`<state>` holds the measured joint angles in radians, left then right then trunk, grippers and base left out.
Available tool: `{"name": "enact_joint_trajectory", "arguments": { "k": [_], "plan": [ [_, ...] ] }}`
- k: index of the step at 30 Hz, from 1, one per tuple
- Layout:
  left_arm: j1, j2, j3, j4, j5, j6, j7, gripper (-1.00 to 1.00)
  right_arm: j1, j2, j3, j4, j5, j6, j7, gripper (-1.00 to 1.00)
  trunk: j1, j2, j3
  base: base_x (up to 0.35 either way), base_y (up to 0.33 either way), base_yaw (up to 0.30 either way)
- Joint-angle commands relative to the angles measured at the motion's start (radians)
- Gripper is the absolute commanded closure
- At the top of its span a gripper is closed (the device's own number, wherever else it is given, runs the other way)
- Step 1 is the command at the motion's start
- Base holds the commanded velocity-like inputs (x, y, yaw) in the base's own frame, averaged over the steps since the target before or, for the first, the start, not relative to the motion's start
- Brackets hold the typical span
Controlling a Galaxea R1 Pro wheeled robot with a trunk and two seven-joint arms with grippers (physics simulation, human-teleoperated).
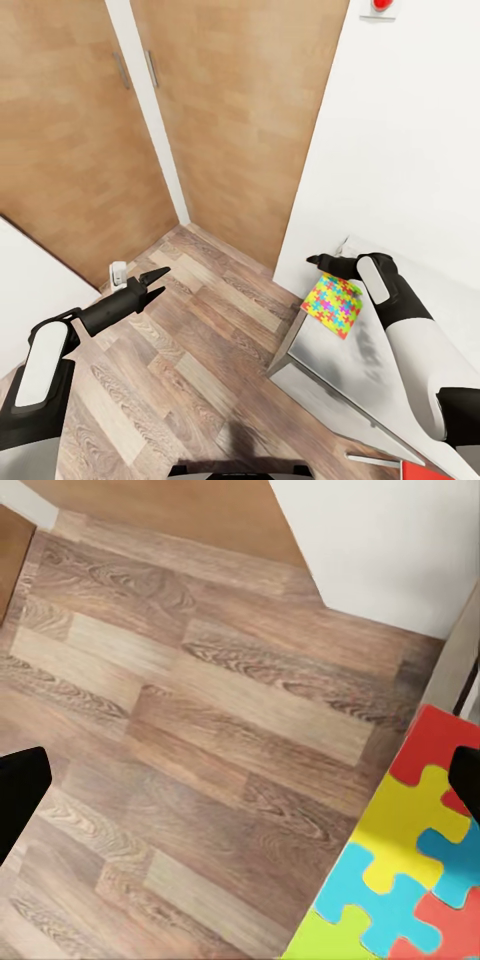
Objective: Put all the toys in the child's room - the three board games (two on the bed and one on the table), the two jigsaw puzzles on the table, and the tennis ball on the table - inside the toy box on the table in the child's room.
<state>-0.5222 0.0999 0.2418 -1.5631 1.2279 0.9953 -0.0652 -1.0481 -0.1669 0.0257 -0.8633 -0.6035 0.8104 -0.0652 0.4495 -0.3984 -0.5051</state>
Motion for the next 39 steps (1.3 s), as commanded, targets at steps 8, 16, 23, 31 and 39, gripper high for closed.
{"name": "enact_joint_trajectory", "arguments": {
  "k": [8,16,23,31,39],
  "plan": [
    [-0.001,0.000,0.000,0.000,-0.007,0.005,-0.007,-1.00,-0.003,-0.009,0.001,-0.005,-0.009,0.003,-0.007,-1.00,0.001,-0.002,-0.001,0.000,0.000,0.035],
    [-0.001,0.000,-0.001,0.000,-0.007,0.004,-0.007,-1.00,-0.009,-0.016,-0.001,-0.014,-0.007,0.004,-0.007,-1.00,0.001,-0.002,-0.001,0.000,0.000,0.012],
    [-0.001,-0.001,-0.003,0.001,-0.007,0.004,-0.007,-1.00,-0.009,-0.035,-0.004,-0.065,-0.006,0.008,-0.006,-1.00,0.001,-0.002,-0.001,0.000,0.000,0.004],
    [-0.001,-0.003,-0.005,0.001,-0.007,0.003,-0.007,-1.00,0.018,-0.101,-0.037,-0.222,-0.011,0.064,-0.005,-1.00,0.001,-0.002,-0.001,0.000,0.000,0.001],
    [-0.001,-0.004,-0.005,0.001,-0.007,0.003,-0.007,-1.00,0.109,-0.168,-0.185,-0.437,-0.074,0.205,-0.006,-1.00,0.001,-0.002,-0.001,0.000,0.000,0.000]
  ]
}}
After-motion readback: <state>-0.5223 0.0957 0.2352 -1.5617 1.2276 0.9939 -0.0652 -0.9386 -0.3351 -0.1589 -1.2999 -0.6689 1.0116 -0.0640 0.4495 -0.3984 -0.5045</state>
